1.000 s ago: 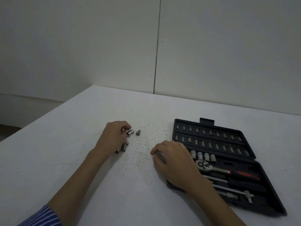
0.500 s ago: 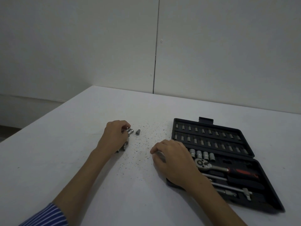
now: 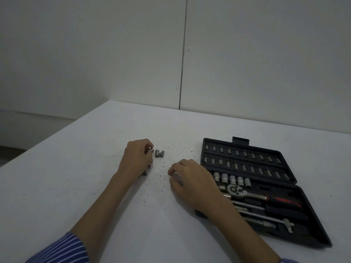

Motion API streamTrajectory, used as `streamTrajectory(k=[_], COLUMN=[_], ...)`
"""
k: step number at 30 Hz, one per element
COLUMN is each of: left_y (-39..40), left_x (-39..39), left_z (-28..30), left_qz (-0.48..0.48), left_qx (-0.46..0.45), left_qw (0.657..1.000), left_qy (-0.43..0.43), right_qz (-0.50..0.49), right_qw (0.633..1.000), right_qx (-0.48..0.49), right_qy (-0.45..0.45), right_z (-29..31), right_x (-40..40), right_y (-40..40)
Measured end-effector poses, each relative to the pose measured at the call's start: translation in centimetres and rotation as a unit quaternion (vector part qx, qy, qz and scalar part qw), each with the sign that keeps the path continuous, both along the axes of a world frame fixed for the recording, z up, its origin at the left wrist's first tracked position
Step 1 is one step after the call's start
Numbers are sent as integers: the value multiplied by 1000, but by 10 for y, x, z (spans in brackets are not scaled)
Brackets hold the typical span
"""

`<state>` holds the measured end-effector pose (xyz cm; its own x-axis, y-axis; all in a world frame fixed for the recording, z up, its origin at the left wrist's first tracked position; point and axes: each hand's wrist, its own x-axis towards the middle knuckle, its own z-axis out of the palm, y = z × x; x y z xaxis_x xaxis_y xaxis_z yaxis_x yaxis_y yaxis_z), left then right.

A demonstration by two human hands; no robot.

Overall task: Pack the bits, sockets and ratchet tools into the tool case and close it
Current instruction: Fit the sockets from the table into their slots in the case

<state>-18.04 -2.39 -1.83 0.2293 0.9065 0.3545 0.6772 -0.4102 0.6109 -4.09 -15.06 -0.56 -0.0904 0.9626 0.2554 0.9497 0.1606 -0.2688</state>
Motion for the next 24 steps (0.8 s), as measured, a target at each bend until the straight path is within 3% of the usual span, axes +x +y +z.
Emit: streamTrajectory(k=[10,17,24], left_y=[-13,-40,-76], left_x=[7,26,68], left_z=[6,21,25], left_qz=[-28,-73,-166], left_qx=[66,23,-18], left_qw=[996,987,965], left_qy=[-59,-140,-204], right_qz=[14,-5,-78], right_qw=[1000,984,942], right_qx=[-10,9,35], right_qy=[19,176,323], right_z=[-4,15,26], right_x=[2,27,63], right_y=[6,3,-22])
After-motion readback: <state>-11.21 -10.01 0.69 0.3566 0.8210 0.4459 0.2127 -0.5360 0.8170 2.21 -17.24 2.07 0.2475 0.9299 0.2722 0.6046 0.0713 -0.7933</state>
